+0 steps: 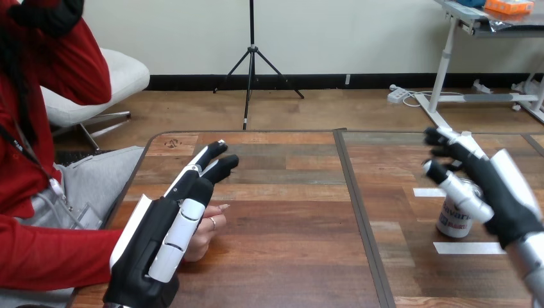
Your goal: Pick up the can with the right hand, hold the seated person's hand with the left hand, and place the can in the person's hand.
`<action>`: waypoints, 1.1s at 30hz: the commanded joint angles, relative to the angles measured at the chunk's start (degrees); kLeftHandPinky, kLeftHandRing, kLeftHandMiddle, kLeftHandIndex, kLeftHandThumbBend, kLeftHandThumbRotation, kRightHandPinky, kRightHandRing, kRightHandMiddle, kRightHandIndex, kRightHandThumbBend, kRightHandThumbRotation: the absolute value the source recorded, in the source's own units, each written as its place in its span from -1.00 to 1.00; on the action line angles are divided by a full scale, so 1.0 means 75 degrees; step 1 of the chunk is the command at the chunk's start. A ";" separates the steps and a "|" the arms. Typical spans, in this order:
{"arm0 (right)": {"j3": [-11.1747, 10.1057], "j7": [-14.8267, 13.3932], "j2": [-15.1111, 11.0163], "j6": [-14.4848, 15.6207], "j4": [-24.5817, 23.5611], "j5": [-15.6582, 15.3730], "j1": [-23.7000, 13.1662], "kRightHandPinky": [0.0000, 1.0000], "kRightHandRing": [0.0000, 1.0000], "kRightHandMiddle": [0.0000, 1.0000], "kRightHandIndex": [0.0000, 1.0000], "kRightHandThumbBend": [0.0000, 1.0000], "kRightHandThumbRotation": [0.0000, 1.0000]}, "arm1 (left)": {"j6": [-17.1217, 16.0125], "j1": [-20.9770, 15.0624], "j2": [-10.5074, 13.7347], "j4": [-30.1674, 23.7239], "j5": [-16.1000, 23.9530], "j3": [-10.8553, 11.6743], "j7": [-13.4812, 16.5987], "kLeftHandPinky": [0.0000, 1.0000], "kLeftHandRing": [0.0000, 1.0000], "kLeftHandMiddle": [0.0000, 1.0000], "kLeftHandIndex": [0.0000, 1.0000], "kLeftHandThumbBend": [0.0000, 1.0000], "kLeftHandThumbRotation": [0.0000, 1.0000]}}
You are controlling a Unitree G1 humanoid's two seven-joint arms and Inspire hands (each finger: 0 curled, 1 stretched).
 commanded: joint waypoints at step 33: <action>0.0460 -0.1365 -0.1422 0.0723 0.2440 -0.1240 -0.2544 0.52 0.76 0.81 0.83 0.70 0.85 | -0.0136 -0.0410 0.0197 -0.0245 0.0011 0.0090 0.0023 0.99 0.84 0.74 0.68 0.31 0.85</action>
